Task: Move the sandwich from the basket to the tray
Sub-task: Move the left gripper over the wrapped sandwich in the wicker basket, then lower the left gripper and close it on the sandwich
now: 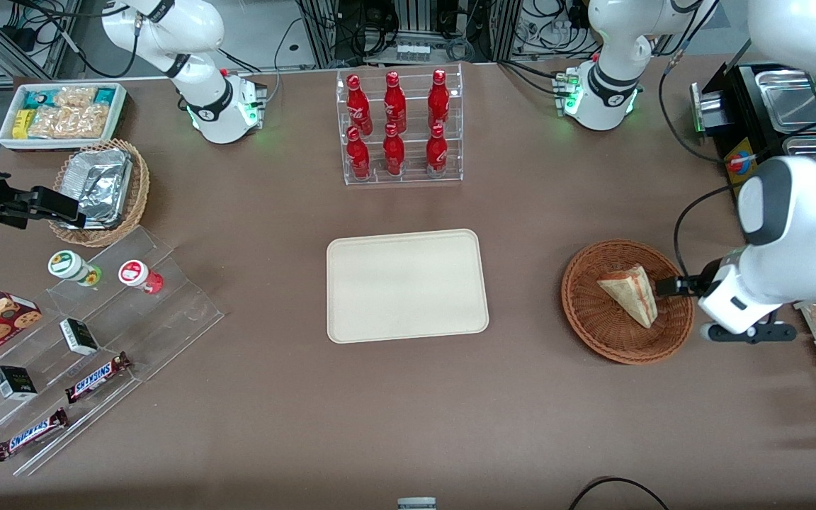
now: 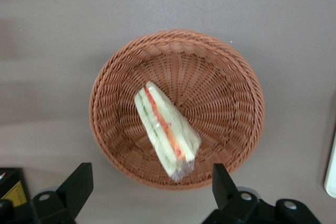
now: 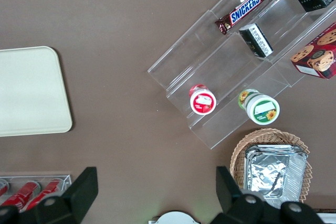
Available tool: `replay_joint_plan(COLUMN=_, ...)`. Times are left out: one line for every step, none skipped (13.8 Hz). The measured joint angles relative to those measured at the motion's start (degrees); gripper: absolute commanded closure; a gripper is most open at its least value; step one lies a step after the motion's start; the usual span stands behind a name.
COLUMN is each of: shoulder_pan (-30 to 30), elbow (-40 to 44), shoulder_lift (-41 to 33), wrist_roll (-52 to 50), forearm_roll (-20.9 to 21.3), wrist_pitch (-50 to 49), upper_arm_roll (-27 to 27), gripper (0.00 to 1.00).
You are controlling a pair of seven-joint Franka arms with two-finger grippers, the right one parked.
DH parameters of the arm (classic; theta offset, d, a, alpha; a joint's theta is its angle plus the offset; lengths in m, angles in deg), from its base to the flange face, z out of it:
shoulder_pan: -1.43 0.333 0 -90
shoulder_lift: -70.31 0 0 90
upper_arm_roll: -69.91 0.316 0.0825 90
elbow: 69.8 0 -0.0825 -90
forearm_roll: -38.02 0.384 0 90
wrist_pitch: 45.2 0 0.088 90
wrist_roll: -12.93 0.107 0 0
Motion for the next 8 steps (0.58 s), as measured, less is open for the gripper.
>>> replay_joint_plan(shoulder_pan=0.00, elbow=-0.77, shoulder_lift=0.55, wrist_roll=-0.49, forearm_roll=0.00, wrist_pitch=1.68, upper_arm_roll=0.00, gripper=0.00)
replay_joint_plan(shoulder_pan=0.00, elbow=-1.93, shoulder_lift=0.76, wrist_roll=-1.67, forearm_roll=0.00, wrist_pitch=3.18, upper_arm_roll=0.00, gripper=0.00)
replay_joint_plan(shoulder_pan=0.00, elbow=-3.10, shoulder_lift=0.76, wrist_roll=-3.38, forearm_roll=0.00, wrist_pitch=4.28, upper_arm_roll=0.00, gripper=0.00)
replay_joint_plan(shoulder_pan=-0.04, elbow=-3.87, shoulder_lift=0.74, wrist_roll=-5.61, forearm_roll=0.00, wrist_pitch=4.80, upper_arm_roll=0.00, gripper=0.00)
replay_joint_plan(shoulder_pan=-0.22, elbow=-4.35, shoulder_lift=0.73, wrist_roll=-8.41, forearm_roll=-0.01, wrist_pitch=4.96, upper_arm_roll=0.00, gripper=0.00)
replay_joint_plan(shoulder_pan=-0.57, elbow=-4.74, shoulder_lift=0.67, wrist_roll=-11.68, forearm_roll=-0.01, wrist_pitch=5.07, upper_arm_roll=-0.01, gripper=0.00)
replay_joint_plan(shoulder_pan=-0.98, elbow=-5.29, shoulder_lift=0.46, wrist_roll=-14.72, forearm_roll=-0.01, wrist_pitch=5.52, upper_arm_roll=-0.01, gripper=0.00)
replay_joint_plan(shoulder_pan=-1.29, elbow=-6.58, shoulder_lift=-0.06, wrist_roll=-17.11, forearm_roll=-0.03, wrist_pitch=7.20, upper_arm_roll=-0.02, gripper=0.00)
